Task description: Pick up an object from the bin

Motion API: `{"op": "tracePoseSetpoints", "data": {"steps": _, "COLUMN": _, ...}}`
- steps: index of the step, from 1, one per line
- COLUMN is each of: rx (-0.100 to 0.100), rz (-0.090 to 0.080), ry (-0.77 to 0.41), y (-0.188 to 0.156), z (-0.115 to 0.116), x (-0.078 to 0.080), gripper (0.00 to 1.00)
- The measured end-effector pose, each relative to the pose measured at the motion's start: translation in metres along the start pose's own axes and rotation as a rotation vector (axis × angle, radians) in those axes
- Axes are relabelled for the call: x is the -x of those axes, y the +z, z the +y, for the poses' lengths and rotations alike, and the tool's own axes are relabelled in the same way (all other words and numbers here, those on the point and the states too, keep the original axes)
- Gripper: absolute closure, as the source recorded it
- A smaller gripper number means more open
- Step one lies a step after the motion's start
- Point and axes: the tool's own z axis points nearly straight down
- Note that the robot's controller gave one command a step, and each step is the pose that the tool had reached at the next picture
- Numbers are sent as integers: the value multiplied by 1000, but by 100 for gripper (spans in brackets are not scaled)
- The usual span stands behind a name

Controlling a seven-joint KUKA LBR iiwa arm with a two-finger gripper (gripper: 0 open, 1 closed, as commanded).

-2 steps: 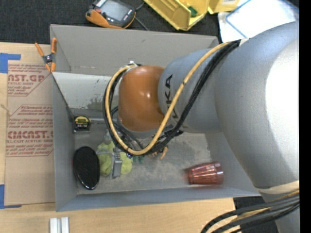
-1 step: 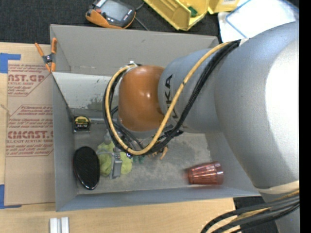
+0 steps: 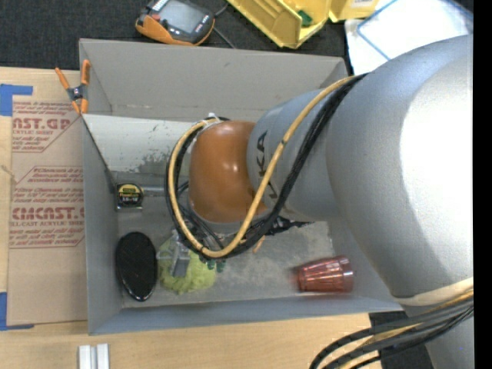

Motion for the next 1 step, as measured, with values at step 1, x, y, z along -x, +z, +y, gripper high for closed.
{"op": "tracePoseSetpoints", "data": {"steps": 1, "rx": 0, "rz": 0, "ry": 0, "y": 0, "z": 0, "x": 0, "gripper": 100}}
